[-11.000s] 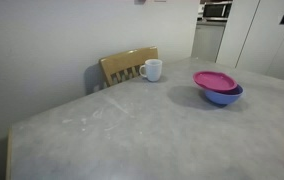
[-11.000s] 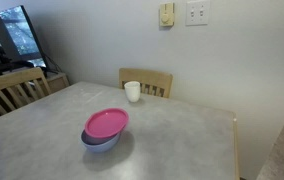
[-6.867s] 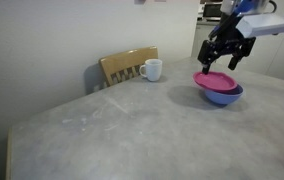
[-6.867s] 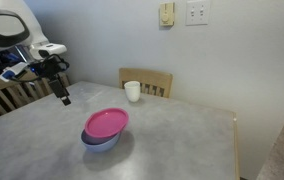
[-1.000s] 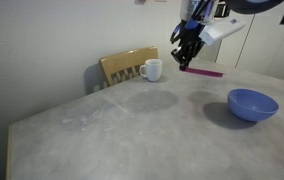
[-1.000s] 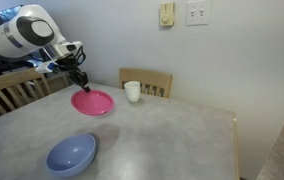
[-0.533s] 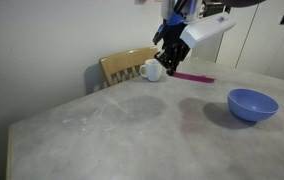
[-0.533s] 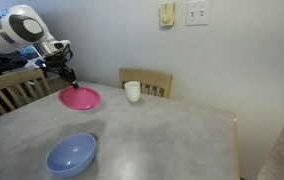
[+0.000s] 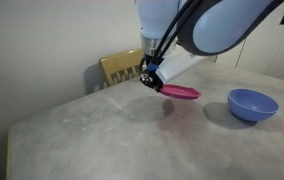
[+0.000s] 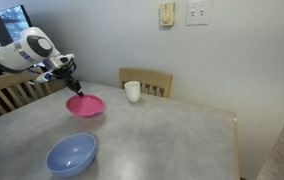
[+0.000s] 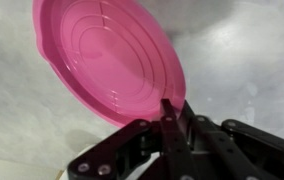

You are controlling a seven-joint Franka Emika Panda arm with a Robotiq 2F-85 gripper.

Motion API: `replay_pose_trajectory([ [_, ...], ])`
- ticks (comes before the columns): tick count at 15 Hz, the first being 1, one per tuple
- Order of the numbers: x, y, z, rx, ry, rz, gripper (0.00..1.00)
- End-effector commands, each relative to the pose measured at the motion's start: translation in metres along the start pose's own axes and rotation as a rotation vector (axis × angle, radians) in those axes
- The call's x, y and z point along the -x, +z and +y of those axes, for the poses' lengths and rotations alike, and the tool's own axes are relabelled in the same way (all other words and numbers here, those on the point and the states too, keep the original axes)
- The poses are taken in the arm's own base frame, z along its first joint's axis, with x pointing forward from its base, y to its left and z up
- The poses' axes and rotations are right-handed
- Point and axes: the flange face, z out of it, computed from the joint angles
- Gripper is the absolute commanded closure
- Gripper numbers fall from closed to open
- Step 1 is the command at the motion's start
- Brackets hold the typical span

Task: Pick up the pink plate and put it on the table

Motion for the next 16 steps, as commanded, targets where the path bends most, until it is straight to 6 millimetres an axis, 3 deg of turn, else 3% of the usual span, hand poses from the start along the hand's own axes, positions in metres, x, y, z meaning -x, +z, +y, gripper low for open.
replay_pose_trajectory([
  [1,-0.003,0.023,-0.025,0.023,0.029,0.039,0.97],
  [8,0.038,0.061,-0.061,0.049,0.136,0.018,0.97],
  [9,0.043,0.065,-0.065,0.05,0.146,0.015,0.75],
  [10,0.047,0.068,-0.068,0.05,0.157,0.014,0.63],
  [13,0.055,0.068,-0.068,0.048,0.208,0.02,0.42],
  [16,0.058,0.054,-0.056,0.068,0.266,0.046,0.23],
])
